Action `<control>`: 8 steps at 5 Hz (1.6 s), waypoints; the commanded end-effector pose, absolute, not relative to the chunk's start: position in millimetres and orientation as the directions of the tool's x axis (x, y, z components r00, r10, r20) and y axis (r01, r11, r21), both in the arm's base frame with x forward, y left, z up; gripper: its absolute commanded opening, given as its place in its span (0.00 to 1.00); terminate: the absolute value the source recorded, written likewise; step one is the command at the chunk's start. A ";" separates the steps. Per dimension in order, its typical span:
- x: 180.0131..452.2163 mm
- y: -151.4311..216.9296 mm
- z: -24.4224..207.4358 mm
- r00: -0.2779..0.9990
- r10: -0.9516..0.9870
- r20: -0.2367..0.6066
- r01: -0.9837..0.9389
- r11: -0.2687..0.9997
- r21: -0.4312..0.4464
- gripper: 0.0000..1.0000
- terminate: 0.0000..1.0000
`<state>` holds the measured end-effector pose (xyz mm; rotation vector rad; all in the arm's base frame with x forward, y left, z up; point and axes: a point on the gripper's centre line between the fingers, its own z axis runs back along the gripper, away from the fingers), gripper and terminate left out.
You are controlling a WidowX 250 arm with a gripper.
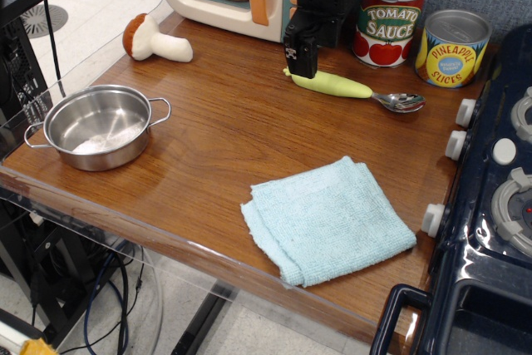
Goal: Move the spoon to the middle of the pan and blue cloth
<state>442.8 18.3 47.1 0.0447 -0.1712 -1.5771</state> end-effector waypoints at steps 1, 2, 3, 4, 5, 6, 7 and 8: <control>439.5 18.2 49.8 -0.045 -0.998 0.054 0.989 -0.037 0.142 1.00 0.00; 439.5 18.5 44.1 -0.047 -0.998 0.051 0.990 -0.040 0.132 1.00 0.00; 437.6 20.0 40.3 -0.042 -0.998 0.041 0.990 -0.036 0.139 0.00 0.00; 437.1 19.0 41.3 -0.047 -0.998 0.043 0.989 -0.041 0.145 0.00 0.00; 437.5 18.5 44.2 -0.045 -0.998 0.045 0.988 -0.038 0.151 0.00 0.00; 437.3 20.1 53.5 -0.041 -0.998 0.039 0.985 -0.034 0.168 0.00 0.00; 435.1 29.0 77.1 -0.010 -0.997 0.081 0.980 0.007 0.198 0.00 0.00; 428.0 38.7 100.1 0.003 -0.994 0.110 0.971 0.029 0.239 0.00 0.00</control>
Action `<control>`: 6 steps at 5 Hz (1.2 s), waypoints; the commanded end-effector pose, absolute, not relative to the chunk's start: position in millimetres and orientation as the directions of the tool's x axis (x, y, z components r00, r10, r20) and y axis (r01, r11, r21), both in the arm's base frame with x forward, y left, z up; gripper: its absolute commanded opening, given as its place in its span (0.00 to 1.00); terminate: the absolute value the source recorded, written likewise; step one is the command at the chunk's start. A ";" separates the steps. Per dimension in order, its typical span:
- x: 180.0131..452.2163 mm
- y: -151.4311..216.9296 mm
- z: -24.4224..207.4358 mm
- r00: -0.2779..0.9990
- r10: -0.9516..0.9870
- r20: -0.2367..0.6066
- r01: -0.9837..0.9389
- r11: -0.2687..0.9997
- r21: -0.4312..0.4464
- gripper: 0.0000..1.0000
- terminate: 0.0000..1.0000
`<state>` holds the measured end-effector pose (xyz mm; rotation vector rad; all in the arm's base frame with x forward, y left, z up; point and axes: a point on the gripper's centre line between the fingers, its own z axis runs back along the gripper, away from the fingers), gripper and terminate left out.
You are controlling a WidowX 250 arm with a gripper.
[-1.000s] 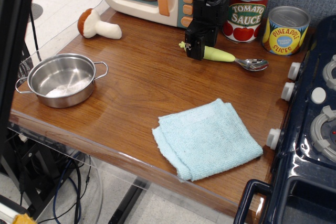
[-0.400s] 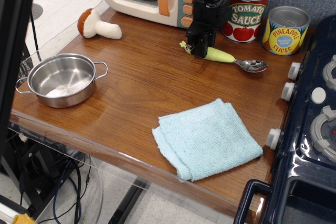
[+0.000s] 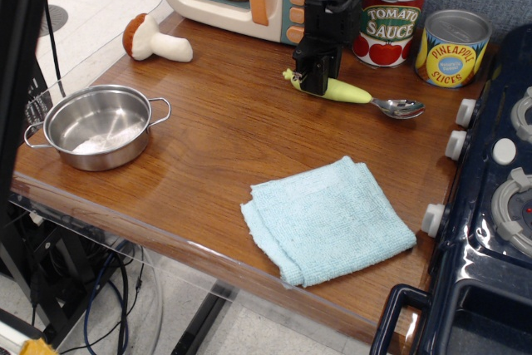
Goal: Move the spoon to the middle of the pan and blue cloth
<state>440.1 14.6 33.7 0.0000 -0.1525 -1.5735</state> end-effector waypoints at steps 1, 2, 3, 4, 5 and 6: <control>415.4 53.6 116.6 0.023 -0.992 0.125 0.963 0.055 0.263 0.00 0.00; 391.9 69.0 122.0 0.042 -0.994 0.104 0.960 0.069 0.272 0.00 0.00; 363.6 82.3 121.8 0.027 -0.994 0.108 0.965 0.054 0.256 0.00 0.00; 333.9 95.8 113.4 -0.010 -0.996 0.092 0.971 0.012 0.237 0.00 0.00; 305.6 104.4 99.0 -0.061 -0.998 0.027 0.977 -0.054 0.205 0.00 0.00; 281.0 106.3 82.7 -0.114 -0.993 -0.008 0.982 -0.114 0.153 0.00 0.00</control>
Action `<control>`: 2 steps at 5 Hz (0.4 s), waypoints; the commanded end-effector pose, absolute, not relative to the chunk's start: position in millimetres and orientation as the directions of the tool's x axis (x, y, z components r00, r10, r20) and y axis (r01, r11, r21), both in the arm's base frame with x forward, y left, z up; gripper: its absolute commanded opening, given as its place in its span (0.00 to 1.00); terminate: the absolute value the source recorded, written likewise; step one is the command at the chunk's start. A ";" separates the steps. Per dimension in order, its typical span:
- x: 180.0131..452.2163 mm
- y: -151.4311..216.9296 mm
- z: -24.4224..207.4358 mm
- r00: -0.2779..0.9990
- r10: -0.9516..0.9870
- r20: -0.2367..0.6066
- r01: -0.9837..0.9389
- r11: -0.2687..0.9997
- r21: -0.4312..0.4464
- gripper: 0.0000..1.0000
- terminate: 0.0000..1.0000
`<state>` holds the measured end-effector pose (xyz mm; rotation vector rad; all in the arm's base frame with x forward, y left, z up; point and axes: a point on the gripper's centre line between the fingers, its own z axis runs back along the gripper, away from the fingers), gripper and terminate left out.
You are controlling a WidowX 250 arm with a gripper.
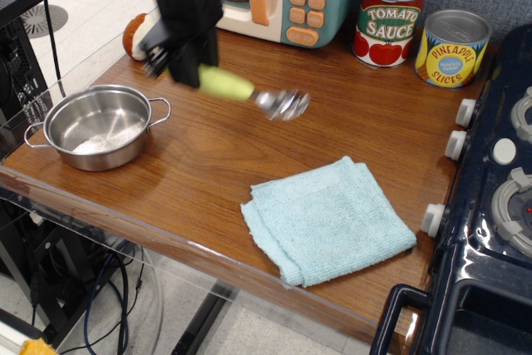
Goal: Move the spoon to the middle of the pan and blue cloth
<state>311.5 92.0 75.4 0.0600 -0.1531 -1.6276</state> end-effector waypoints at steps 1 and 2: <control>269.7 100.6 76.9 -0.154 -0.988 -0.024 0.979 -0.156 0.133 0.00 0.00; 258.2 97.6 68.0 -0.181 -0.983 -0.011 0.976 -0.181 0.122 0.00 0.00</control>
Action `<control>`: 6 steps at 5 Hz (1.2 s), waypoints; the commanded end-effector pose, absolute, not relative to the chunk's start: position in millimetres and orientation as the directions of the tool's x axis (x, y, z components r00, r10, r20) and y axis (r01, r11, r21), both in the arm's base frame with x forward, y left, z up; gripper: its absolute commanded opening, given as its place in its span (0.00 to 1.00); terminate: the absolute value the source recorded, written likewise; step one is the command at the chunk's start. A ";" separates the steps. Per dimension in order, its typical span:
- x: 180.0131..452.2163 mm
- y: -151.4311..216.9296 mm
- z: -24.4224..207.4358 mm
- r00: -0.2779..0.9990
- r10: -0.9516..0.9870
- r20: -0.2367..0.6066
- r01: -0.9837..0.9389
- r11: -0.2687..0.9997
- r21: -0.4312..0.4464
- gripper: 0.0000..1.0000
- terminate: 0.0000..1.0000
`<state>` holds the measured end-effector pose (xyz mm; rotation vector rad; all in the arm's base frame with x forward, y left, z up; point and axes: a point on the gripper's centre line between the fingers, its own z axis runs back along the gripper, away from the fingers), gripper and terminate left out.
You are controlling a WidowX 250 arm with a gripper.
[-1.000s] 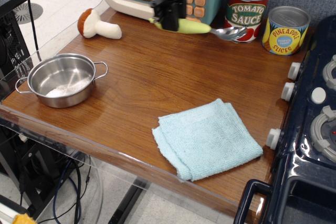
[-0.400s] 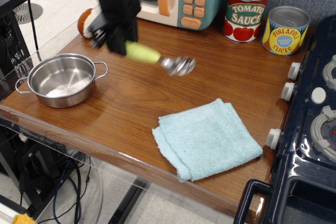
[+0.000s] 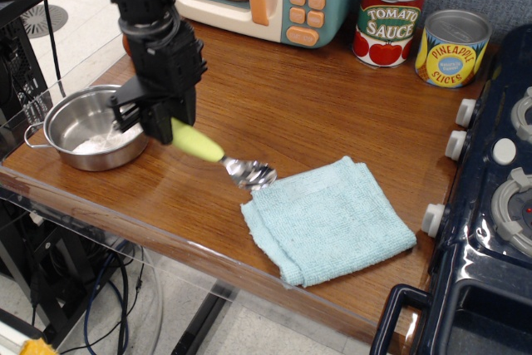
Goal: Move the spoon to the middle of the pan and blue cloth
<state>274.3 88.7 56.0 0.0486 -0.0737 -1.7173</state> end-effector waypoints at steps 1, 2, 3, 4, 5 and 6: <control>254.3 96.2 52.5 -0.180 -0.983 -0.038 0.979 -0.183 0.096 0.00 0.00; 259.2 95.6 36.4 -0.150 -0.988 -0.027 0.984 -0.152 0.088 0.00 0.00; 262.2 96.1 25.4 -0.134 -0.989 -0.056 0.988 -0.138 0.070 0.00 0.00; 261.9 96.3 21.2 -0.122 -0.991 -0.059 0.991 -0.125 0.045 1.00 0.00; 261.8 97.2 21.2 -0.112 -0.992 -0.051 0.993 -0.114 0.039 1.00 0.00; 263.5 100.3 25.0 -0.096 -0.994 -0.044 0.994 -0.098 0.045 1.00 0.00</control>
